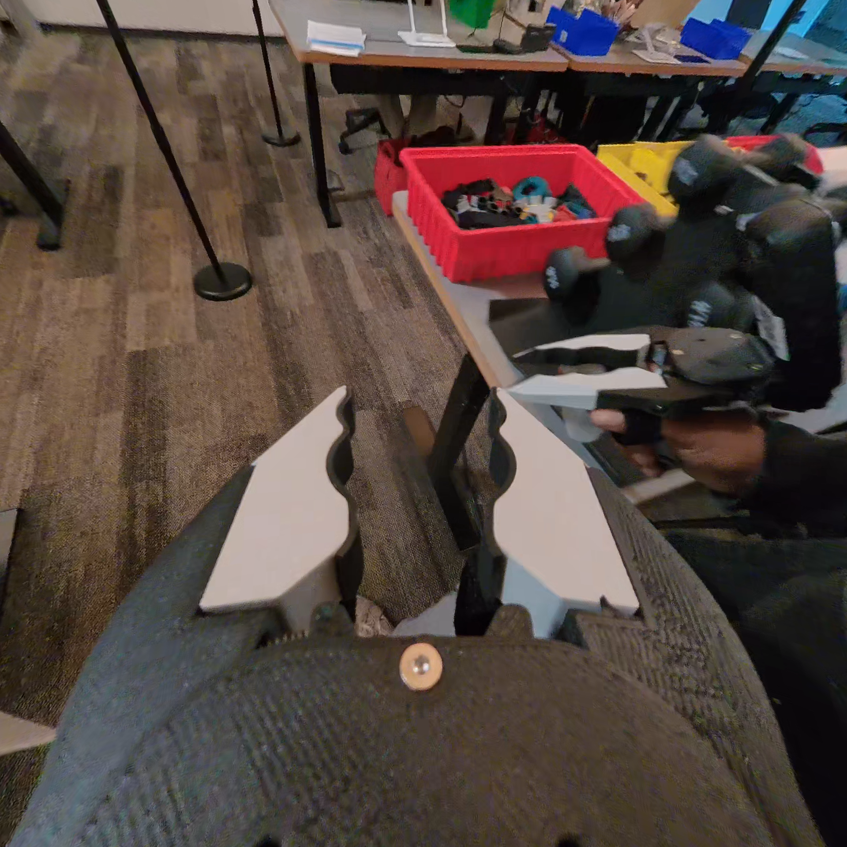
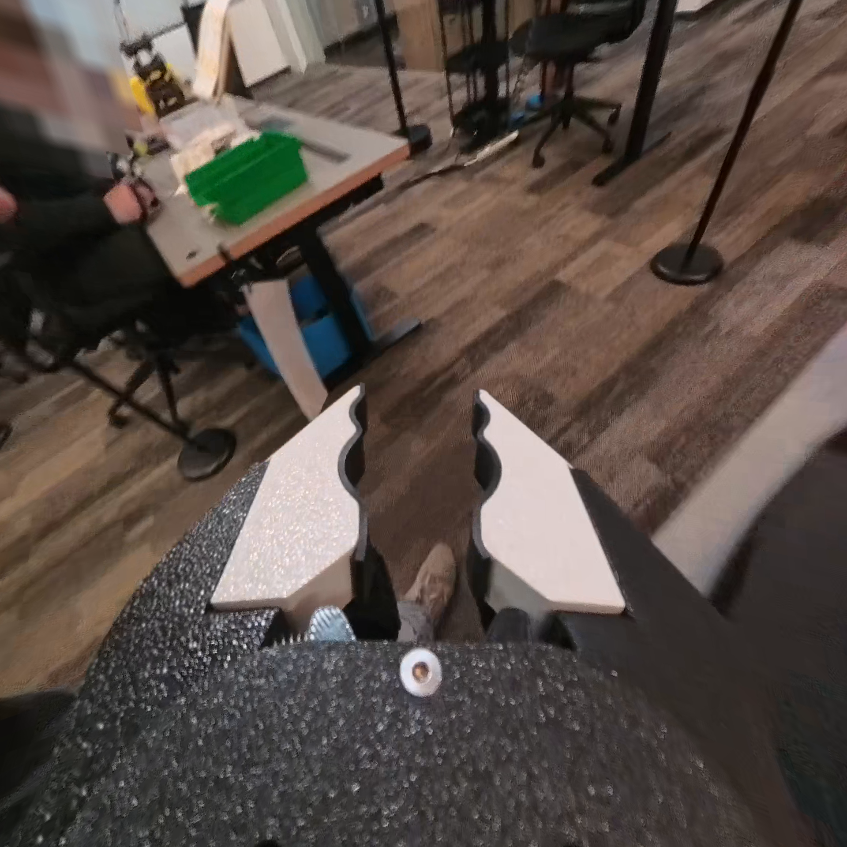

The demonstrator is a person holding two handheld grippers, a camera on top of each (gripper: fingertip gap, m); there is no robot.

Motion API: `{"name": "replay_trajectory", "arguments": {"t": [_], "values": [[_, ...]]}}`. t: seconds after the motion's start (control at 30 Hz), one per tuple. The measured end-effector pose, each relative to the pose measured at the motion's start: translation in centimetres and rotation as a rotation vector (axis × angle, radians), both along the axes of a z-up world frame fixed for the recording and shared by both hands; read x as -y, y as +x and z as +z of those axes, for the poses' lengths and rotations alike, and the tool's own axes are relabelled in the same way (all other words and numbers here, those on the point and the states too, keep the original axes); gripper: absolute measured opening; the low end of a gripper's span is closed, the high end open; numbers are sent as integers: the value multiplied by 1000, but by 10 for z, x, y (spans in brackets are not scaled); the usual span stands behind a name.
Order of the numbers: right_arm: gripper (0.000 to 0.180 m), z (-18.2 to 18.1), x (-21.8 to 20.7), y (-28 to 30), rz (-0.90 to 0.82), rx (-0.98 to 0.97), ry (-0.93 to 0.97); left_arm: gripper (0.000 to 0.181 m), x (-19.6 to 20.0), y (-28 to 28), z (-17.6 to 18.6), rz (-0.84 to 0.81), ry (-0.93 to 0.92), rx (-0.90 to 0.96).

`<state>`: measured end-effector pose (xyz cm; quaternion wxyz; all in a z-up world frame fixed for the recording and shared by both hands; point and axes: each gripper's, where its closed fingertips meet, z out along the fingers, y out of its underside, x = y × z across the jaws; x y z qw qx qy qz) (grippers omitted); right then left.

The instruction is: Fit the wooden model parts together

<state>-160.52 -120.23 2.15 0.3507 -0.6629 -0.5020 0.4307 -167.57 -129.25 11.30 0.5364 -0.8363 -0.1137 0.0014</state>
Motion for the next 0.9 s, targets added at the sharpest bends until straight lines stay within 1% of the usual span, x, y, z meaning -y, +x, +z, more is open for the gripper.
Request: {"name": "replay_trajectory", "arguments": {"t": [0.07,0.13,0.2,0.27,0.33,0.4,0.57,0.67,0.73,0.83,0.9], "values": [[45,11,-43,-77,-26,-15,-49,59,-40,-62,7,-51,-19,38],[45,38,-97,-131,-84,-45,1,61,-84,-120,19,-132,-65,-21],[47,57,-152,-164,-154,-35,44,65,-132,-178,30,-185,-96,-58],[49,67,-207,-185,-242,-19,21,65,-186,-226,40,-223,-66,-17],[51,67,-260,-197,-335,14,13,65,-242,-267,40,-275,-56,-11],[51,62,-312,-205,-445,39,20,63,-301,-302,34,-346,-53,-32],[51,23,-449,-238,-703,83,4,64,-468,-375,-2,-568,-45,-48],[49,17,-536,-268,-838,76,-40,62,-582,-404,-6,-704,2,-14],[49,24,-591,-276,-930,81,-61,61,-661,-406,4,-830,12,5],[49,47,-654,-269,-1054,85,-60,62,-769,-385,43,-1055,31,-41],[49,48,-690,-253,-1137,112,-76,62,-832,-366,68,-1179,72,-95]]}}
